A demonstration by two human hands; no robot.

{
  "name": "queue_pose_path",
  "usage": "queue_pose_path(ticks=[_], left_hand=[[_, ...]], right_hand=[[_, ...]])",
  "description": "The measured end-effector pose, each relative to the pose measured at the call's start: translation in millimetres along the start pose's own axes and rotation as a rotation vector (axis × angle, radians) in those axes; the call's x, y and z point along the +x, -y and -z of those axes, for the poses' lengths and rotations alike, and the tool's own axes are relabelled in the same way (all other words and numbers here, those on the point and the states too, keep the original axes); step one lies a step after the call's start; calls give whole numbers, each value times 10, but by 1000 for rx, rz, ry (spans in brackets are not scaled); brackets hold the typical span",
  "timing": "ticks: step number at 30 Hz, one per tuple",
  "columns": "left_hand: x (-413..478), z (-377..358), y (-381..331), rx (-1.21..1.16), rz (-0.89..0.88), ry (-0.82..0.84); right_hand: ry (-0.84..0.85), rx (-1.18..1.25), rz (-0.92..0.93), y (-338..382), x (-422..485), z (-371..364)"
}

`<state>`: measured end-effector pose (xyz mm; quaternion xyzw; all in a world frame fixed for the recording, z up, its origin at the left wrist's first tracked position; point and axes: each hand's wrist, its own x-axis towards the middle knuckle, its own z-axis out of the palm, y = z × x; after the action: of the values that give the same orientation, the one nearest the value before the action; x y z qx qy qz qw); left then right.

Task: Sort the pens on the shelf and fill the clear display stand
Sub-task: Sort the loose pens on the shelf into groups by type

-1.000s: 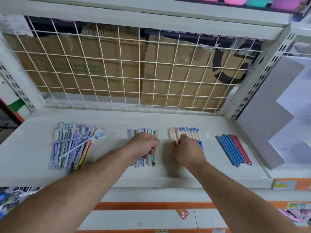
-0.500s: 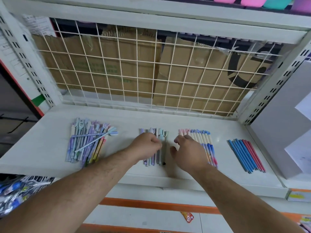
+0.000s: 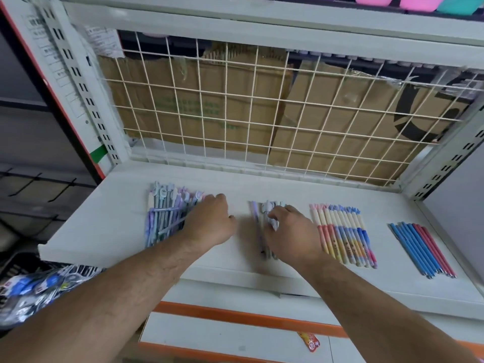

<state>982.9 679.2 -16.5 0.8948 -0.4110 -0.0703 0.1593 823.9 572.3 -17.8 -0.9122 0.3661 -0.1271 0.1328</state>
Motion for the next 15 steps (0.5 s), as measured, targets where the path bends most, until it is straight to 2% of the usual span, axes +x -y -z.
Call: queue_pose_path(ticks=[2, 5, 11, 15], left_hand=[[25, 39, 164, 154, -6, -46], [54, 41, 384, 326, -8, -28], [111, 63, 558, 436, -48, -29], [134, 102, 623, 410, -86, -23]], right_hand=[[-10, -9, -3, 123, 11, -43], [-9, 2, -7, 275, 24, -119], [-6, 26, -33, 454, 17, -177], [-4, 34, -53, 516, 28, -183]])
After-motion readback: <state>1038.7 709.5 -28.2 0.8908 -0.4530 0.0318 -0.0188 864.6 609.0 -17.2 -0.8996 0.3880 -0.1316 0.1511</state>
